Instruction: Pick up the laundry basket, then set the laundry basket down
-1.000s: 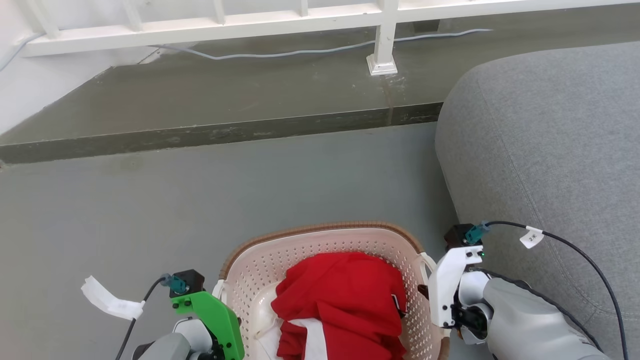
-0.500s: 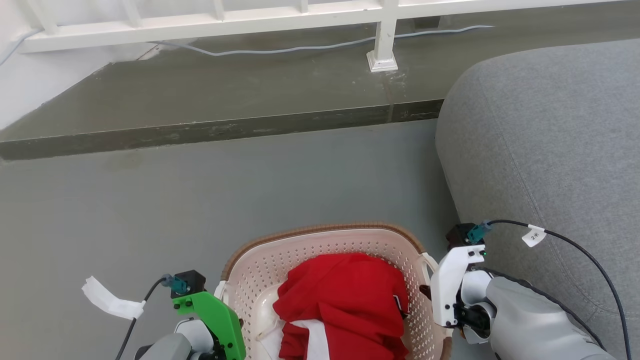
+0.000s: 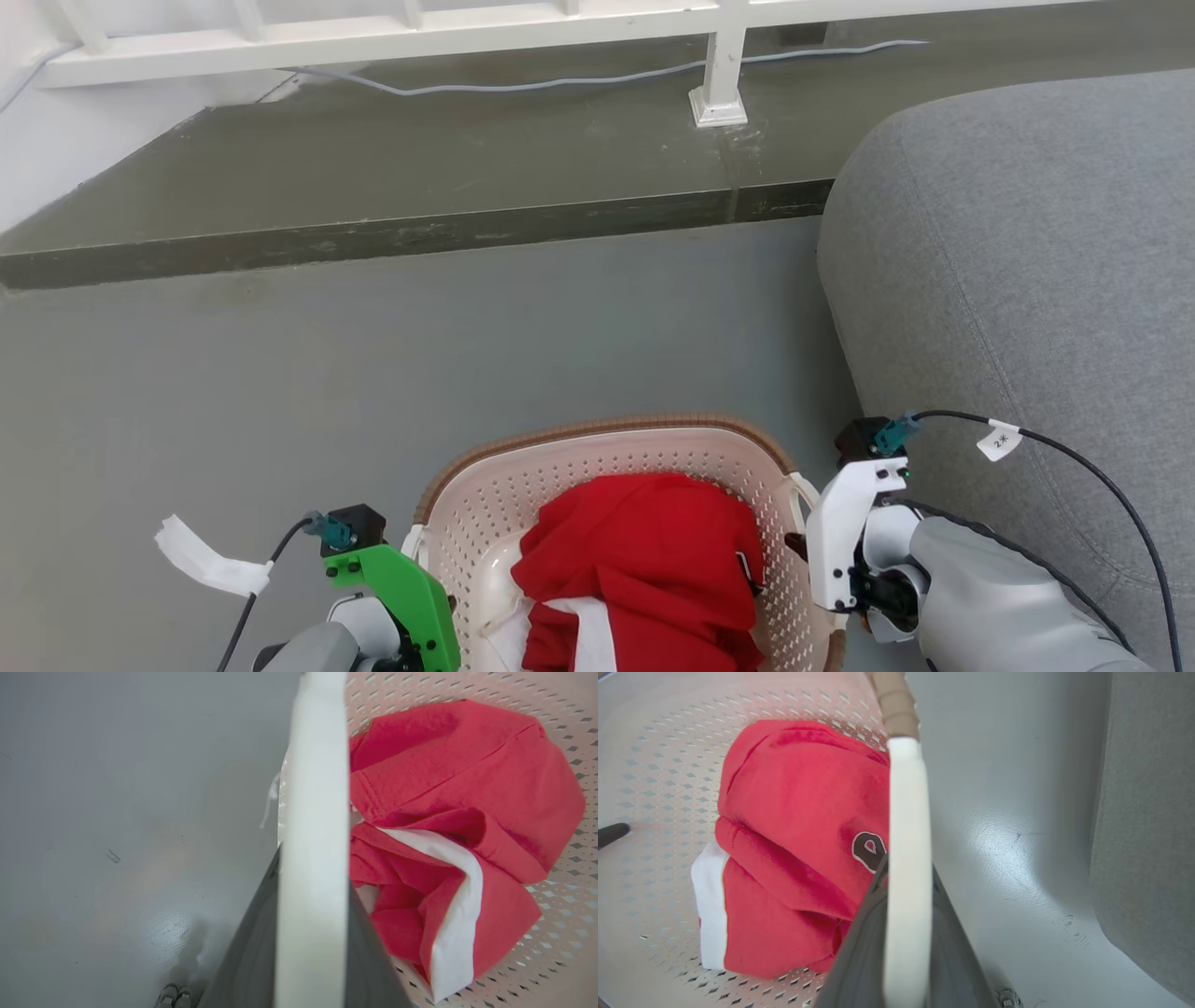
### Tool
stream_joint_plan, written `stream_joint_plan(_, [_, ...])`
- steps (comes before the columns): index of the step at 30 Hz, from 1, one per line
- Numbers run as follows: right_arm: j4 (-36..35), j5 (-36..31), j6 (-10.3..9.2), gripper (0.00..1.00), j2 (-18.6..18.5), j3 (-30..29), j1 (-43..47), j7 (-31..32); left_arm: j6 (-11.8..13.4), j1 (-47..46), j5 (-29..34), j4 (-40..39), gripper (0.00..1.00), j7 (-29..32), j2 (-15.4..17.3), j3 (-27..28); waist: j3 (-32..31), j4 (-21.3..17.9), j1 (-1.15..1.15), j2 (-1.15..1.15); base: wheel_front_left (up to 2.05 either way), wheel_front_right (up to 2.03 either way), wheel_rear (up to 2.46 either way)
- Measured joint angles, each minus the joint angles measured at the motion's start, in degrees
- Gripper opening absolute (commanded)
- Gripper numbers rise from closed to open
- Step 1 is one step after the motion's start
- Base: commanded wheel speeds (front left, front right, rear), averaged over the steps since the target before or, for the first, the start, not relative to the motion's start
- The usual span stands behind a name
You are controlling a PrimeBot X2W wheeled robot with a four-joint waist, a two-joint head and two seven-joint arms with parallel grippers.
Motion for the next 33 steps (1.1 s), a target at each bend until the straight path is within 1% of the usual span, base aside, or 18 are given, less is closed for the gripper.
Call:
stream_joint_plan(7, [-0.3,0.5,0.0,0.0,-0.3,0.7,-0.1,0.0,0.0,-0.1,-0.4,0.0,0.0,-0.1,0.0,-0.3,0.6,0.0,0.0,0.0,0.0,0.0,0.0])
stream_joint_plan(15, [-1.1,0.7,-0.01,0.0,-0.6,0.9,-1.8,-1.5,0.0,-2.4,-0.4,-0.5,0.0,-1.1,0.7,-0.7,3.5,-0.2,0.0,0.0,0.0,0.0,0.0])
stream_joint_plan(21, [-1.9,0.7,-0.01,0.0,-1.1,0.8,-4.1,-3.8,0.0,-5.1,-0.1,-1.5,0.0,-2.8,1.4,-1.4,7.1,-0.4,0.0,0.0,0.0,0.0,0.0])
stream_joint_plan(33, [-2.0,0.6,-0.01,0.0,-1.6,0.4,-8.5,-9.9,0.0,-9.1,0.7,-2.8,0.0,-8.8,1.8,-1.6,16.1,-0.9,0.0,0.0,0.0,0.0,0.0])
